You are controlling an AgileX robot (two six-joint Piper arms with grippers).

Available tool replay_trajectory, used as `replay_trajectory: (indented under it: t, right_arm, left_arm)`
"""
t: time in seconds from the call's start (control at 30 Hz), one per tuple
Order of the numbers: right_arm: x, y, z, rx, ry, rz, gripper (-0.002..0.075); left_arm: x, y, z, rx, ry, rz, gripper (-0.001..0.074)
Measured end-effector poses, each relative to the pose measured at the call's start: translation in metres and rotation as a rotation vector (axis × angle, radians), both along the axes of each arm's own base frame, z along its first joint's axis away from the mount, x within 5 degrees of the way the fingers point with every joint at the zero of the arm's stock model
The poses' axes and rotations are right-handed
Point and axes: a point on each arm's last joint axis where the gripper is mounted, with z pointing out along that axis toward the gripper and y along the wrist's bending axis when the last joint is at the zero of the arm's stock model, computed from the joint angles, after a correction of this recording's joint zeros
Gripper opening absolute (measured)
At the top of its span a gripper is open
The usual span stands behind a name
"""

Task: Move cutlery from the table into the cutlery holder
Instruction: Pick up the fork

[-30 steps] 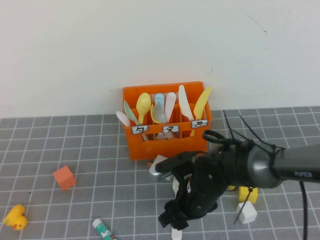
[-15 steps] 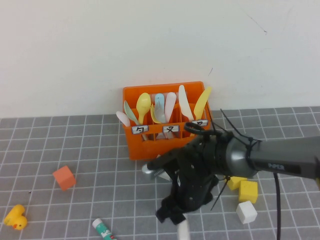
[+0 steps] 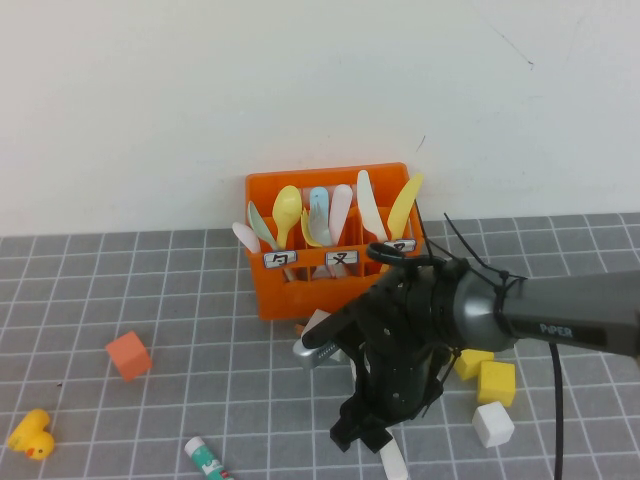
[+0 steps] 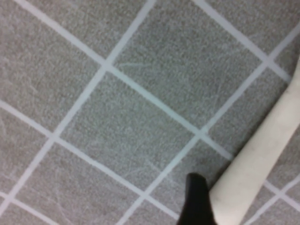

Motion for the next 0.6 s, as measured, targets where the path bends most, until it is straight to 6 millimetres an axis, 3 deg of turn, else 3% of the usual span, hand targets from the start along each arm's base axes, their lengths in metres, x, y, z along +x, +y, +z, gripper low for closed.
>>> replay_trajectory:
  t: [0.27, 0.6]
  right_arm:
    - [0.0015, 0.0027, -0.0061, 0.017, -0.002, -0.007, 0.0459]
    - [0.0019, 0.0045, -0.0080, 0.031, 0.000, -0.014, 0.0365]
  left_arm:
    - [0.0000, 0.0000, 0.0000, 0.000, 0.000, 0.000, -0.0001]
    - [0.0000, 0.0000, 0.0000, 0.000, 0.000, 0.000, -0.0001]
